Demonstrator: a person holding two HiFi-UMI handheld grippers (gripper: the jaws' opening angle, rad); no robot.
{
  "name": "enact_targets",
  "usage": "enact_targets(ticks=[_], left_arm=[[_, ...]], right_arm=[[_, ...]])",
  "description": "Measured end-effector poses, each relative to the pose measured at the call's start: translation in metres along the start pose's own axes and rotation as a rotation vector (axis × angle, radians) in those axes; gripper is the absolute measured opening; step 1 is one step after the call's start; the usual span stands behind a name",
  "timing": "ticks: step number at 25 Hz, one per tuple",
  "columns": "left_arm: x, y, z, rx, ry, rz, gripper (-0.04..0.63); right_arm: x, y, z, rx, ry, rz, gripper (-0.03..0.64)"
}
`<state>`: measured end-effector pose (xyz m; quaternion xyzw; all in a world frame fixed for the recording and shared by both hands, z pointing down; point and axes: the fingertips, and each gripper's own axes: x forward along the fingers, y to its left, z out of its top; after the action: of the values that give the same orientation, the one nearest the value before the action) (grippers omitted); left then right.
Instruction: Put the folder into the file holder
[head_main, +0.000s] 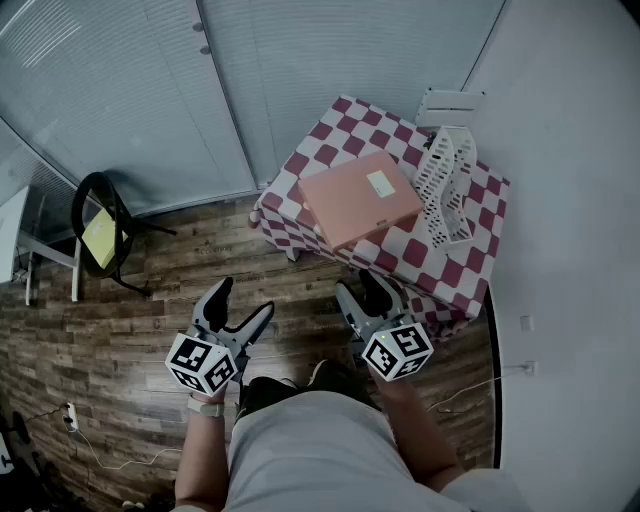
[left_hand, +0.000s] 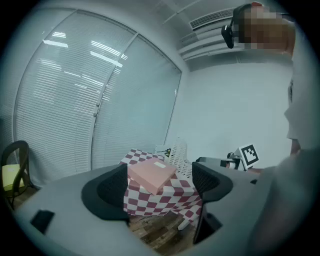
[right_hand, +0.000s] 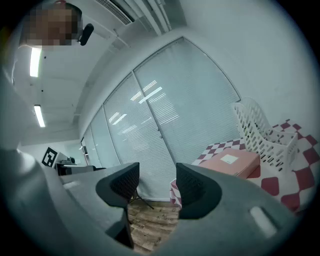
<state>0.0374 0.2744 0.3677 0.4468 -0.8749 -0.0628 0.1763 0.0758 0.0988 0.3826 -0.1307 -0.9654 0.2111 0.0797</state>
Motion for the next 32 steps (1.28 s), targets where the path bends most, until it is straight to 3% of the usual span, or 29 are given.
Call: enact_targets(ticks=[7,14,20,27,32], left_arm=[[0.037,0.008,0.004,-0.009,0.03,0.003,0.403],[0.095,0.048,0.015,-0.037,0.079,-0.042,0.402],[0.19,0.098,0.02,-0.039,0.174,-0.184,0.402],[0.3,0.143,0.002,0.053,0.4,-0.423,0.402],[0.357,0.171,-0.023,0.149,0.573,-0.493,0.403]], right_arm=[[0.008,-0.035,0.005,0.051,-0.007,-0.026,0.232],[0.036,-0.076,-0.003,0.194,0.01,-0.1,0.241],[0.071,-0.134,-0.014,0.231,0.003,-0.3,0.242],[0.1,-0.183,-0.043,0.339,-0.022,-0.643,0.242],[0.111,-0.186,-0.074,0.429,-0.066,-0.816,0.242]])
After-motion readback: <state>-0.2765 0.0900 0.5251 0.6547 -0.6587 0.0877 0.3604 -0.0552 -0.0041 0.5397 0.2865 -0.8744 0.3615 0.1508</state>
